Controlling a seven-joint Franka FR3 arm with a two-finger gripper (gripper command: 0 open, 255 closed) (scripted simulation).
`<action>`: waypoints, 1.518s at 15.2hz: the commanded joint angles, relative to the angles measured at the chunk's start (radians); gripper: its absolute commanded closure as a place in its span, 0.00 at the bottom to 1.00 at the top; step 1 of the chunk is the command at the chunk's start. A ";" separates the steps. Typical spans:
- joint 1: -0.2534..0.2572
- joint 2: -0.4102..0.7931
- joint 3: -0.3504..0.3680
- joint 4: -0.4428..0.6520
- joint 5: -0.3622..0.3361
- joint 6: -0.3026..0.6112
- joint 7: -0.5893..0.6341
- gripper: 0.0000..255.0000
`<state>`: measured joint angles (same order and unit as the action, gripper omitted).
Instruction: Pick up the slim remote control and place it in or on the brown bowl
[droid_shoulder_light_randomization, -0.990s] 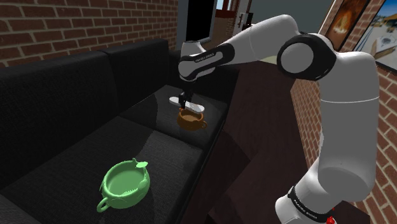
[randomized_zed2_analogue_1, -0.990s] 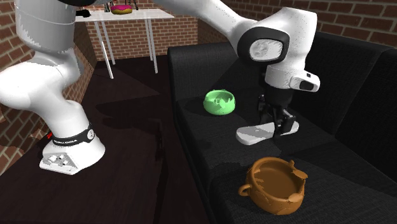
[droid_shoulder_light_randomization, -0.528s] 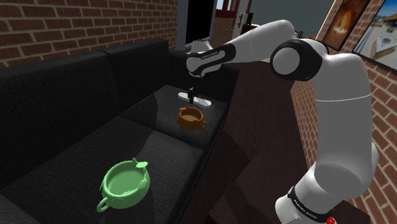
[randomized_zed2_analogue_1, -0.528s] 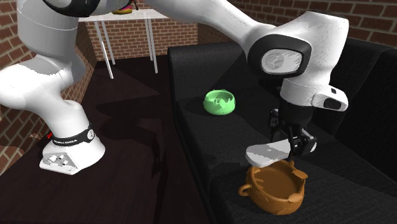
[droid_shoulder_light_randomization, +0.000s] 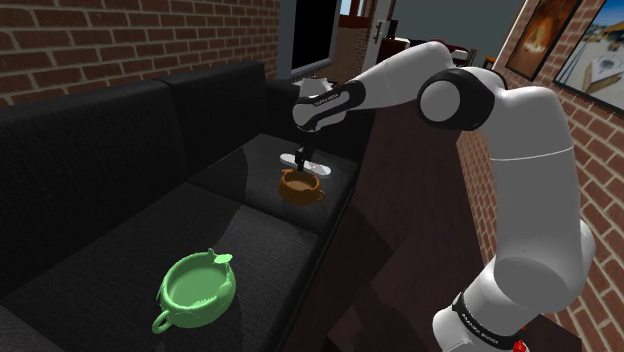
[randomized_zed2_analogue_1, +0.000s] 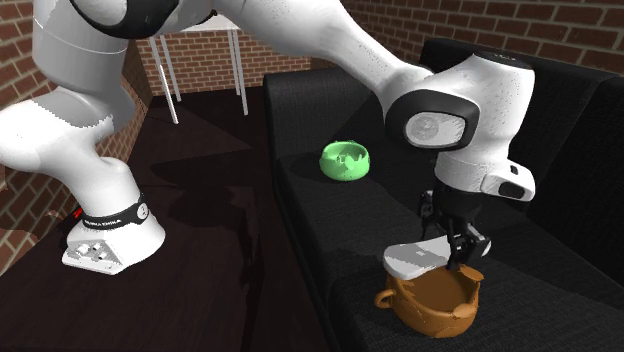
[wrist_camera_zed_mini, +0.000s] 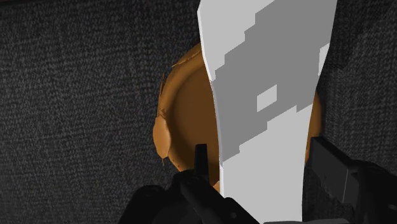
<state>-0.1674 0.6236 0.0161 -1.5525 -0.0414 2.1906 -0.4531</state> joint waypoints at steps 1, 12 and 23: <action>0.001 0.016 0.000 0.000 -0.001 0.017 0.001 1.00; 0.001 0.049 -0.001 -0.007 -0.002 0.056 0.003 1.00; 0.002 -0.022 0.001 0.011 0.000 -0.032 0.001 0.00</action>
<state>-0.1654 0.6173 0.0166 -1.5512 -0.0416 2.1847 -0.4508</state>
